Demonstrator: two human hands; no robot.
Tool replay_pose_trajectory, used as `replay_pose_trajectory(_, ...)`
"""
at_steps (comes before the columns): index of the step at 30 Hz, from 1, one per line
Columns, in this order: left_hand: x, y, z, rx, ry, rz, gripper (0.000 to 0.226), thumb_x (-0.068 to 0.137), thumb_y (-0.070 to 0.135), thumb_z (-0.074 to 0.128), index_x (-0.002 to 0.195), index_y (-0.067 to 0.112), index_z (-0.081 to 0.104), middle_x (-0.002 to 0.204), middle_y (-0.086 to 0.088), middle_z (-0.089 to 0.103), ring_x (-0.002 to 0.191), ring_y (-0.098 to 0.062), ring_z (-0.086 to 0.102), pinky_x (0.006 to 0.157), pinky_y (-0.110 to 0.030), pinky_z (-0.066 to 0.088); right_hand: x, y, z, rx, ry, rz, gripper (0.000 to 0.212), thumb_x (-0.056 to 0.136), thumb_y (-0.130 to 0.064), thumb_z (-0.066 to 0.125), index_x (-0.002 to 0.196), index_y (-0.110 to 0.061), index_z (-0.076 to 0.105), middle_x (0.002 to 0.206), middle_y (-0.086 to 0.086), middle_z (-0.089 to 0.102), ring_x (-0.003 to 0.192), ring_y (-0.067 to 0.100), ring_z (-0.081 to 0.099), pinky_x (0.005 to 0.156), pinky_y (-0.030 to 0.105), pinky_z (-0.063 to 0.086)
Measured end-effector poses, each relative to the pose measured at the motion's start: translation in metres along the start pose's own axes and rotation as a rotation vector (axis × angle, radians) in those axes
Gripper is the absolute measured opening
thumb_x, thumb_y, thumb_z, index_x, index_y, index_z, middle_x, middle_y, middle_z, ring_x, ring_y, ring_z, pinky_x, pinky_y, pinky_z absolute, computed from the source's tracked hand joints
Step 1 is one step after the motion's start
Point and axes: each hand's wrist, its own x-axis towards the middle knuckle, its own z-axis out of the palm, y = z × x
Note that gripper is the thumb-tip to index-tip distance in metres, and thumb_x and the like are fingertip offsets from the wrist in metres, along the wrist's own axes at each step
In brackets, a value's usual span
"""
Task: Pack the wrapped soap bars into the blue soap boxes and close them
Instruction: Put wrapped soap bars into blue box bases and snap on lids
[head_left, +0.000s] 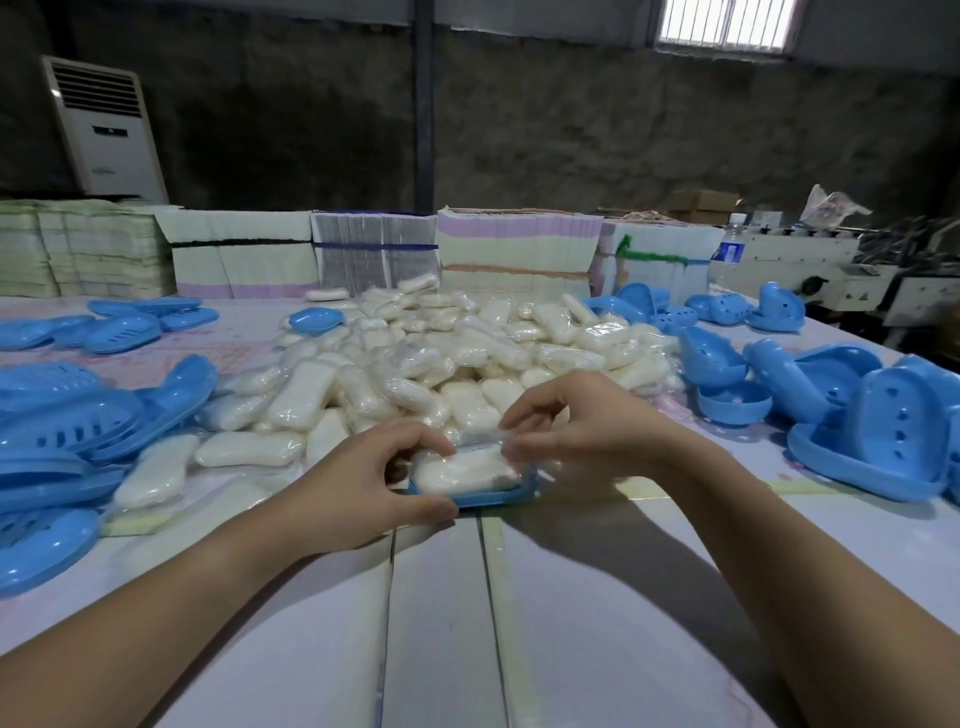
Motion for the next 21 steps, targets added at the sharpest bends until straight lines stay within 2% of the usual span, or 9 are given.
replay_pose_trajectory(4,-0.001,-0.003,0.003,-0.001,0.025,0.028,0.042,0.071,0.017,0.089,0.105,0.032,0.068,0.105,0.009,0.063,0.091,0.002,0.059,0.074,-0.006,0.044,0.012,0.021,-0.03,-0.041,0.448,0.091,0.023,0.084,-0.033,0.069,0.107,-0.031,0.071,0.094,-0.015,0.068,0.091,0.005,0.061,0.076,0.025,0.048)
replay_pose_trajectory(6,0.0,-0.004,0.003,0.018,0.025,0.034,0.043,0.071,0.02,0.089,0.105,0.035,0.067,0.105,0.009,0.062,0.09,0.0,0.059,0.073,-0.008,0.045,0.019,0.042,-0.048,-0.208,0.605,0.252,0.033,0.087,-0.029,0.063,0.119,-0.03,0.065,0.11,-0.006,0.066,0.111,0.02,0.054,0.084,0.036,0.048)
replay_pose_trajectory(9,0.001,-0.007,0.003,0.019,0.017,0.035,0.043,0.07,0.024,0.089,0.104,0.039,0.067,0.102,0.012,0.062,0.091,-0.004,0.059,0.074,-0.011,0.047,0.014,0.087,-0.057,-0.494,0.538,0.523,0.048,0.09,-0.029,0.057,0.137,-0.03,0.049,0.134,0.005,0.055,0.129,0.032,0.035,0.094,0.046,0.04)
replay_pose_trajectory(12,0.002,-0.007,0.005,0.005,0.007,0.047,0.043,0.07,0.023,0.089,0.104,0.039,0.068,0.102,0.019,0.061,0.092,-0.006,0.06,0.078,-0.015,0.047,0.0,0.124,-0.048,-0.583,0.434,0.682,0.047,0.09,-0.029,0.057,0.136,-0.029,0.047,0.139,0.007,0.049,0.129,0.035,0.034,0.101,0.049,0.035)
replay_pose_trajectory(15,0.002,-0.007,0.005,0.022,0.012,0.058,0.043,0.07,0.021,0.089,0.104,0.037,0.068,0.103,0.026,0.06,0.095,-0.002,0.059,0.078,-0.01,0.045,-0.002,0.139,-0.048,-0.529,0.465,0.699,0.043,0.089,-0.023,0.058,0.131,-0.028,0.052,0.133,0.008,0.054,0.126,0.034,0.037,0.097,0.047,0.039)
replay_pose_trajectory(19,0.001,-0.006,0.006,0.016,0.014,0.075,0.042,0.07,0.015,0.089,0.102,0.033,0.069,0.103,0.027,0.062,0.098,0.001,0.06,0.081,-0.007,0.043,0.002,0.142,-0.05,-0.487,0.643,0.616,0.054,0.087,-0.02,0.063,0.138,-0.027,0.046,0.14,0.009,0.041,0.125,0.031,0.037,0.091,0.043,0.043)
replay_pose_trajectory(21,0.001,-0.005,0.007,0.015,0.02,0.084,0.041,0.07,0.013,0.089,0.101,0.031,0.069,0.103,0.027,0.062,0.099,0.001,0.06,0.081,-0.005,0.042,0.004,0.141,-0.048,-0.51,0.559,0.669,0.051,0.088,-0.021,0.06,0.137,-0.026,0.046,0.144,0.01,0.039,0.13,0.033,0.033,0.095,0.045,0.041)
